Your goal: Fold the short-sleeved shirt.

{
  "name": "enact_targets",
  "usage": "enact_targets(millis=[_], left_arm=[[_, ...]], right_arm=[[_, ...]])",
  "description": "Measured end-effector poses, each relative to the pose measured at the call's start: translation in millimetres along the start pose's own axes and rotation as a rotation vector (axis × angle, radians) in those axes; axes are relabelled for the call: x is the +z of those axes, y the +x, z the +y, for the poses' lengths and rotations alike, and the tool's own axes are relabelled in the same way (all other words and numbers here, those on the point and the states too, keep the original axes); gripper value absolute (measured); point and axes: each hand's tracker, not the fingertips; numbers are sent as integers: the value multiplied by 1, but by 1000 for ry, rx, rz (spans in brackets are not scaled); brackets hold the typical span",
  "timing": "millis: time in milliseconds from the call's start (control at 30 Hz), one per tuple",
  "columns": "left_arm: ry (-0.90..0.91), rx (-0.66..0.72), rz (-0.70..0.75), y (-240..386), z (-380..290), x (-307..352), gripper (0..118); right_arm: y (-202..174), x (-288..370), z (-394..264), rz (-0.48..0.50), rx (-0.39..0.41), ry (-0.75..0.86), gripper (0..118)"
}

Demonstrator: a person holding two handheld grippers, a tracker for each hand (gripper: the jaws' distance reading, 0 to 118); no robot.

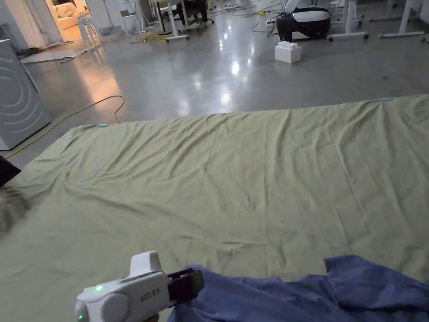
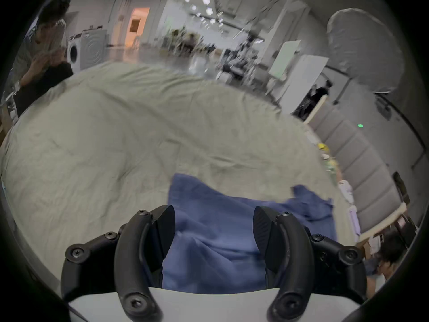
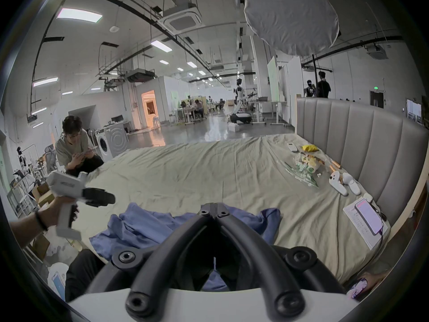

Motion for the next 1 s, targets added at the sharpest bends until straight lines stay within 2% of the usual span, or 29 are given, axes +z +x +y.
enact_targets(millis=[67, 167, 333, 367, 400, 433, 600, 700, 733, 767, 800, 833, 867, 1000], left_arm=[[-78, -19, 20, -3, 8, -35, 71], [-100, -85, 67, 2, 11, -68, 71], [-160, -32, 35, 11, 9, -90, 66], [-179, -61, 67, 15, 6, -93, 56], [-169, -126, 109, 19, 2, -96, 34], [-174, -153, 100, 24, -2, -98, 6], [-229, -194, 128, 25, 0, -112, 6], [-268, -176, 128, 24, 5, -114, 6], [-279, -192, 130, 27, 7, -115, 6], [-299, -207, 134, 29, 7, -117, 6], [-306, -220, 139, 31, 8, -118, 6], [-312, -222, 142, 31, 9, -118, 6], [-319, -217, 144, 39, 10, -113, 6], [-338, -220, 146, 43, 11, -109, 6]], right_arm=[[2, -3, -5, -20, 17, -35, 0], [6, -4, -13, -44, 23, -68, 0], [17, -8, -21, -71, -20, -110, 0], [18, -9, -22, -75, -24, -114, 0], [20, -10, -22, -78, -27, -115, 0], [21, -10, -23, -79, -30, -116, 0], [38, -27, -22, -83, -27, -121, 0], [67, -68, -10, -130, -76, -193, 1], [82, -88, -13, -118, -177, -285, 16], [96, -107, -11, -148, -182, -264, 41], [109, -128, -15, -150, -223, -302, 60], [122, -145, -18, -177, -225, -303, 66], [133, -166, -21, -207, -226, -323, 66], [165, -233, -38, -244, -326, -426, 66]])
